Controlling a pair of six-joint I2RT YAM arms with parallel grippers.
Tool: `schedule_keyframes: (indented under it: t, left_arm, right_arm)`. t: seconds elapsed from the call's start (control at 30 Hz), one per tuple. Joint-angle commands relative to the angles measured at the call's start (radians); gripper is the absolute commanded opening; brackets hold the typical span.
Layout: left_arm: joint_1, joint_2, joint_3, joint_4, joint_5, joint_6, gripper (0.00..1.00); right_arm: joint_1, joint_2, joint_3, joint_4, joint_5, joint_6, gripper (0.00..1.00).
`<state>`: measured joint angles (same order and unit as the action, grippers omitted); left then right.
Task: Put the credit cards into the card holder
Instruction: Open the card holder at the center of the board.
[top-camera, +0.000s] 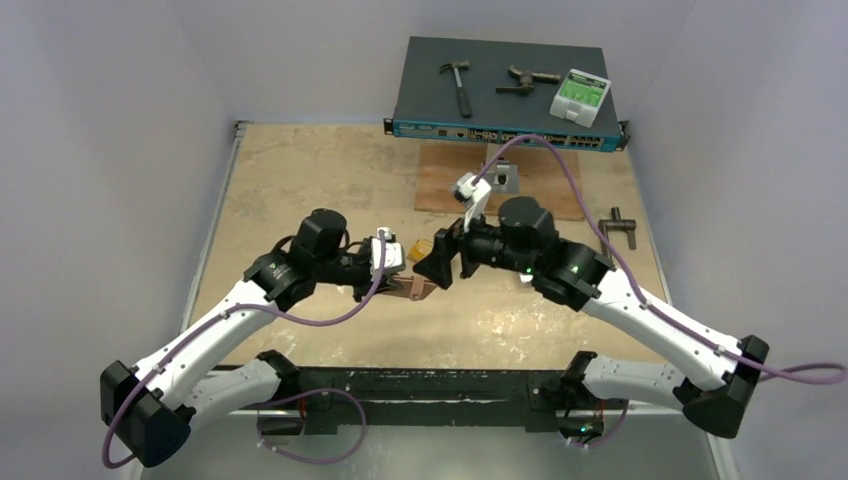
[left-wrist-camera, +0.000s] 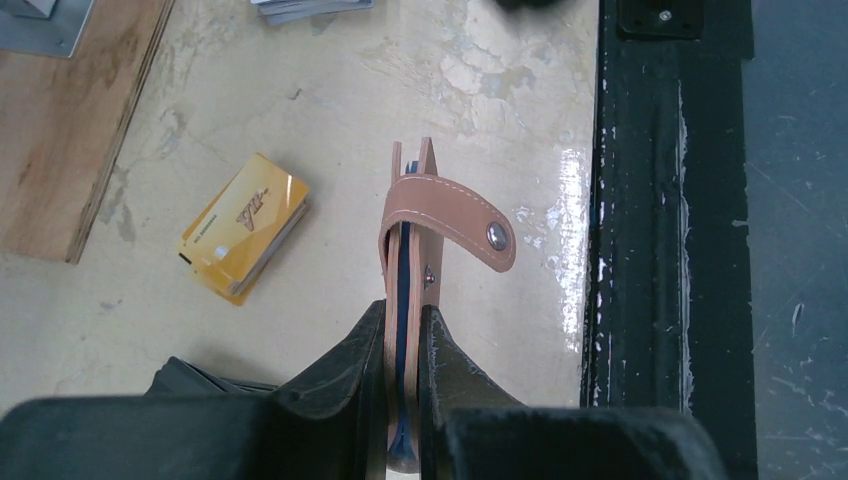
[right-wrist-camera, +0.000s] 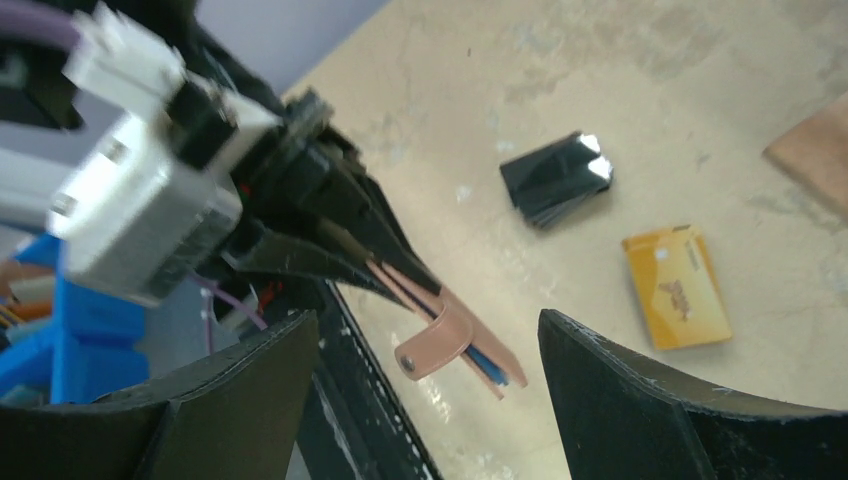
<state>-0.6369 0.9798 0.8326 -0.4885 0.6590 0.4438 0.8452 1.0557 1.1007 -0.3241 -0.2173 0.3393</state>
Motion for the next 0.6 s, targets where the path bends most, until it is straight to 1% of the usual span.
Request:
schedule_keyframes:
  t: [0.0, 0.1, 0.17, 0.23, 0.33, 0.43, 0.57]
  left_arm:
    - [0.007, 0.021, 0.062, 0.018, 0.050, -0.062, 0.00]
    - [0.023, 0.033, 0.073, 0.025, 0.055, -0.121, 0.00]
    - [0.046, 0.045, 0.083, 0.023, 0.082, -0.171, 0.00]
    - [0.081, 0.067, 0.095, 0.024, 0.130, -0.241, 0.00]
    - [0.138, 0.104, 0.112, 0.020, 0.246, -0.325, 0.00]
    - [0.153, 0.116, 0.125, 0.000, 0.328, -0.330, 0.00]
    - [0.152, 0.120, 0.149, -0.029, 0.427, -0.323, 0.00]
  right_arm:
    - [0.099, 0.043, -0.034, -0.063, 0.139, -0.066, 0.80]
    - [0.165, 0.060, -0.031, -0.079, 0.196, -0.087, 0.80]
    - [0.206, 0.055, -0.041, -0.084, 0.244, -0.112, 0.81]
    - [0.254, 0.040, -0.063, -0.073, 0.309, -0.140, 0.83]
    - [0.329, -0.010, -0.114, -0.025, 0.432, -0.201, 0.86]
    - [0.379, -0.074, -0.177, 0.052, 0.547, -0.299, 0.86]
    - [0.421, -0.131, -0.243, 0.185, 0.643, -0.434, 0.86]
